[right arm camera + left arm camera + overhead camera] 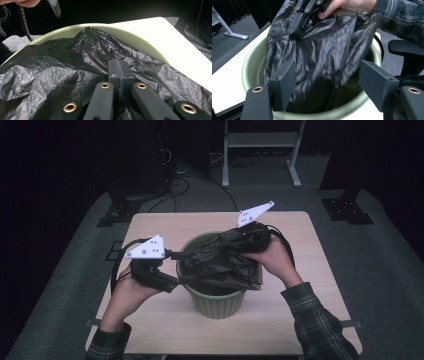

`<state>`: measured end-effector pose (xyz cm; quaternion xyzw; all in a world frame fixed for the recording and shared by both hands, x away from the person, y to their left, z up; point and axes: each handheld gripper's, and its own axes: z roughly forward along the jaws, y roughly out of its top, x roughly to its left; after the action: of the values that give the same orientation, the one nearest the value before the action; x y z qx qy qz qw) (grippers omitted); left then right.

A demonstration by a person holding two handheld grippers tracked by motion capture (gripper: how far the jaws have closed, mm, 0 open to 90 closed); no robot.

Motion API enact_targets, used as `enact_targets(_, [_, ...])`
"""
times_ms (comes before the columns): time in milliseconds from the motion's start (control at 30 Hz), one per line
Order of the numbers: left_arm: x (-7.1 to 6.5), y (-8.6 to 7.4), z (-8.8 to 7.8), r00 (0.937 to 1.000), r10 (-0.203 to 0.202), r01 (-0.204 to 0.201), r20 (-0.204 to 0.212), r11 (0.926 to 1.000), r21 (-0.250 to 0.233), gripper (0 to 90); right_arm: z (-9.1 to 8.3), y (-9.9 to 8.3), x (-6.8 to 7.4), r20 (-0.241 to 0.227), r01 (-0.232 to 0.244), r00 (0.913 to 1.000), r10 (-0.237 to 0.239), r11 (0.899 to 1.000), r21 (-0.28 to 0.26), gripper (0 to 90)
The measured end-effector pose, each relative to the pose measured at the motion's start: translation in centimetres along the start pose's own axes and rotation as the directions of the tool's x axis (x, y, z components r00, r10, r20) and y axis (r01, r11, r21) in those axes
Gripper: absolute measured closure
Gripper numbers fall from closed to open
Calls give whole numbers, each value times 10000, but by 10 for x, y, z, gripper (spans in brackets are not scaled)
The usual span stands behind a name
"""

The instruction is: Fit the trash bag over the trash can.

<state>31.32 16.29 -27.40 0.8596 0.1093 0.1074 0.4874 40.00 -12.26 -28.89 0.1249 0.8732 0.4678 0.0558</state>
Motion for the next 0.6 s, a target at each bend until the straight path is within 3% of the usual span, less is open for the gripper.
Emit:
enact_targets(200, [6,12,32,9987,166,-186,485,9990,411,294,0,-1,-3,-31,-93,10000,93,9999,-47,900])
enact_targets(267, [7,13,40,9975,271,-307,648,9980,550,340,-2,-2,-4,-28,-129,9999,128,9999,-70,900])
enact_targets(300, [8,14,45,9971,328,-367,686,9977,571,382,-2,-2,-4,-30,-142,9999,141,9999,-87,900])
enact_targets(367, [11,15,50,9967,329,-381,743,9968,703,560,-5,-2,-4,51,-112,9999,113,9999,-115,898])
enact_targets(467, [16,15,51,9984,196,-237,522,9967,777,746,-13,-4,-3,171,-173,9997,177,9996,-245,828])
enact_targets(600, [21,11,51,9999,-127,125,18,9969,775,857,-28,-9,-3,395,-212,9990,226,9991,-358,739])
